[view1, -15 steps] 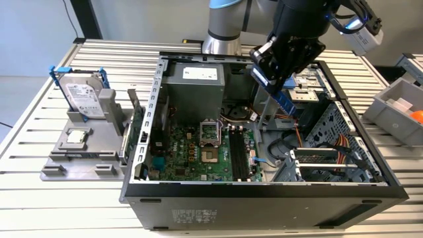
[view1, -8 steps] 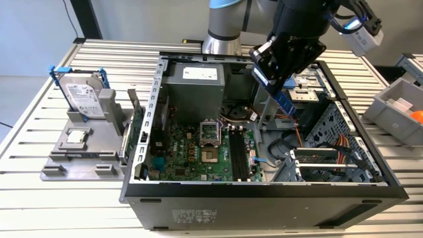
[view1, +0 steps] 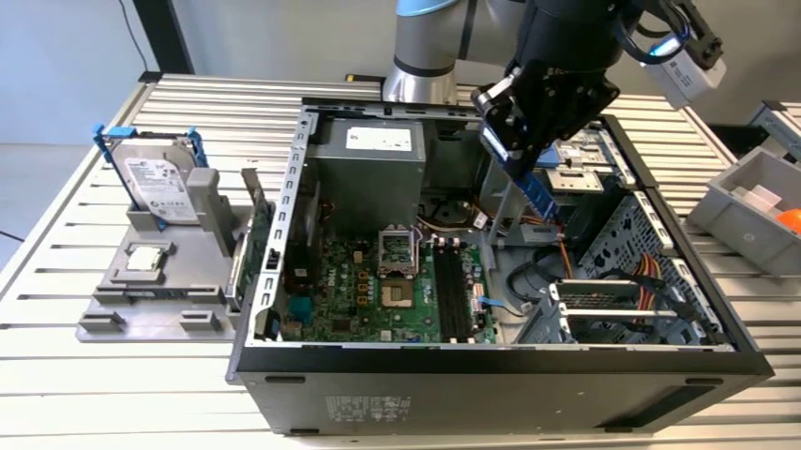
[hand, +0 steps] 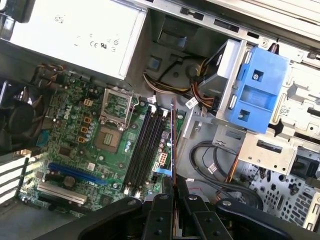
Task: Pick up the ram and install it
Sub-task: 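Insert the ram into the slot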
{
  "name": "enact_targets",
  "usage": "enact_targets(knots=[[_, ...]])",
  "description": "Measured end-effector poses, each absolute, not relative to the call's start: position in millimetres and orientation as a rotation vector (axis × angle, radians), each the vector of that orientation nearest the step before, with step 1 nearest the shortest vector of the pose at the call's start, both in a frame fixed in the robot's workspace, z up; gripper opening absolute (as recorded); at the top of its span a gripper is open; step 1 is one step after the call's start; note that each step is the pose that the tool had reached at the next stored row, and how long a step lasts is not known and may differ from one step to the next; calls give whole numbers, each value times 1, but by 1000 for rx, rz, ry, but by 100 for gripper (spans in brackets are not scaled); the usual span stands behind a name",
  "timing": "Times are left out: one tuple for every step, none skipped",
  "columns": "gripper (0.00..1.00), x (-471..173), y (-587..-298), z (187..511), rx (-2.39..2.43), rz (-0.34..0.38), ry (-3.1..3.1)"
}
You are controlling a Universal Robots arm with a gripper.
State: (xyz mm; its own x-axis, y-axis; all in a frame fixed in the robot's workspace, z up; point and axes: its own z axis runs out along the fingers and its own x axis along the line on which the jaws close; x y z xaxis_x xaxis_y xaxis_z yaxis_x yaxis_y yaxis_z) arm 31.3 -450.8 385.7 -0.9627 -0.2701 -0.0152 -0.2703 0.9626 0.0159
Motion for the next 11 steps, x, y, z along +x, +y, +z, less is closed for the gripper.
enact_targets(knots=[[0,31,-451,386,-415,28,3101],[0,31,-451,386,-403,28,3102],[0,31,-451,386,-391,28,3104],[0,31,-451,386,-380,28,3105],[0,31,-451,386,-368,28,3106],[0,31,-451,386,-358,27,3108],[0,31,-451,386,-347,27,3109],[0,31,-451,386,-335,27,3110],[0,31,-451,386,-325,27,3111],[0,31,-451,386,-314,27,3112],[0,31,-451,386,-302,27,3113]])
